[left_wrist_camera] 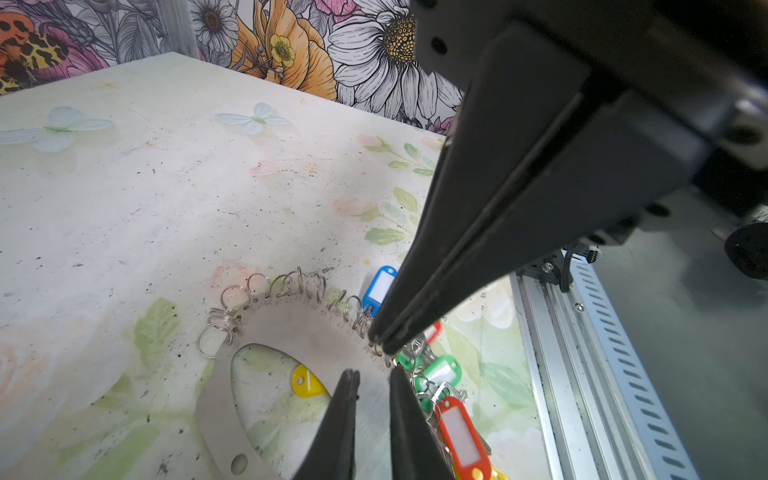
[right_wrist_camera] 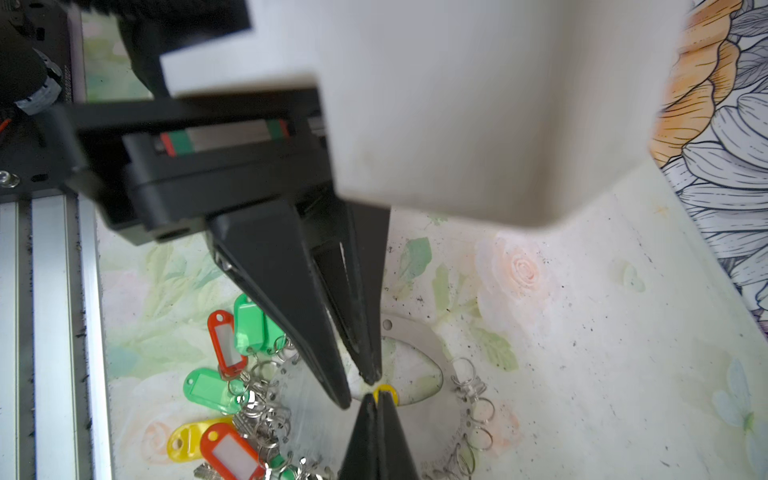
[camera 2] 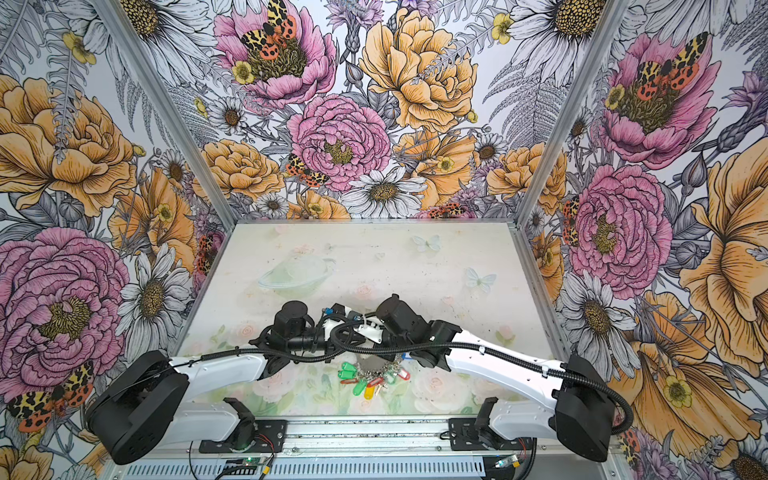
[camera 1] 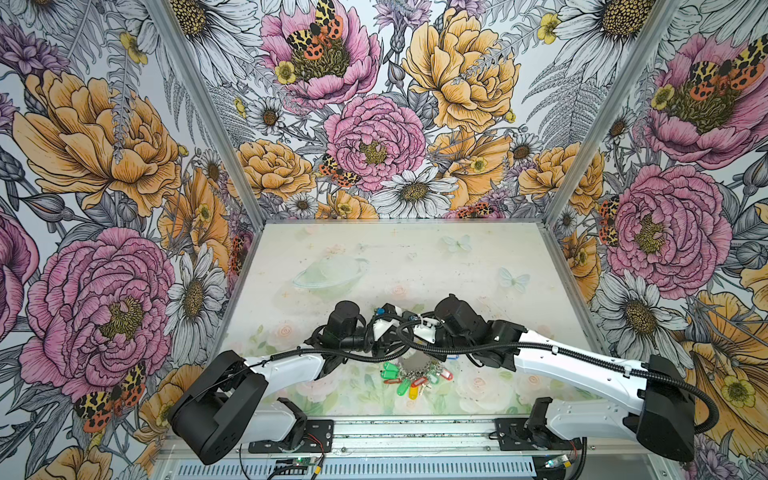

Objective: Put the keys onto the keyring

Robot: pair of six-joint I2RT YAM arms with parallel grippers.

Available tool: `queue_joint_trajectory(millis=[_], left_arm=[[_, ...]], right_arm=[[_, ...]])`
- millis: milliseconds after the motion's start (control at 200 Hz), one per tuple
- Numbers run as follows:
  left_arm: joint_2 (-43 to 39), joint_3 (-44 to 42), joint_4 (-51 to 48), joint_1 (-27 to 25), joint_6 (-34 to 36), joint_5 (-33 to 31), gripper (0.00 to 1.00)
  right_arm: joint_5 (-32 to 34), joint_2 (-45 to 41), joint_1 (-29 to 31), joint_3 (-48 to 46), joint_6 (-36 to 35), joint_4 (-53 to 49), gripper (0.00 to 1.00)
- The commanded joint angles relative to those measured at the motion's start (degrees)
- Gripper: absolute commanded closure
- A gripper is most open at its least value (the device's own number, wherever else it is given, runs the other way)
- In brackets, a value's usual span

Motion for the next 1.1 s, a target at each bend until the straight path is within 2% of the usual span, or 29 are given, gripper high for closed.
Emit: queue_joint_trajectory(millis=[0, 100, 220, 315, 475, 560, 761, 1096], left_arm=[[-0.3, 1.5, -1.4, 1.0, -1.4, -5.3, 0.77], [0.7, 2.4, -2.2, 1.3, -5.0, -8.6, 0.77], [3.6, 8.2, -12.4, 0.0, -9.1, -16.8, 0.78], [6.4, 12.1, -18.2, -2.2, -12.1, -23.0, 0.77], [8.3, 13.5, -20.0, -6.5, -16.2, -28.8, 0.73], [8.5, 13.5, -20.2, -8.0, -18.3, -29.8, 0.72], [8.8, 12.0, -21.3, -8.2, -20.3, -33.5, 0.69], [9.2, 11.3, -21.4, -8.1, -20.2, -35.2, 0.67]], right_arm=[[-1.0, -1.5, -2.1, -0.5, 4.6, 2.1, 1.00], [1.7, -3.9, -4.3, -4.5, 10.6, 5.2, 1.00], [9.4, -5.9, -7.6, -9.5, 23.3, 7.9, 0.99], [9.8, -6.2, -11.1, -12.8, 31.4, 8.0, 0.97], [8.7, -5.2, -13.8, -16.9, 41.9, 8.5, 0.93], [3.8, -4.7, -13.9, -19.1, 42.1, 11.2, 0.90], [-1.7, -4.2, -13.9, -22.9, 40.0, 15.0, 0.85], [-4.8, 0.6, -13.9, -22.0, 39.3, 16.1, 0.76]])
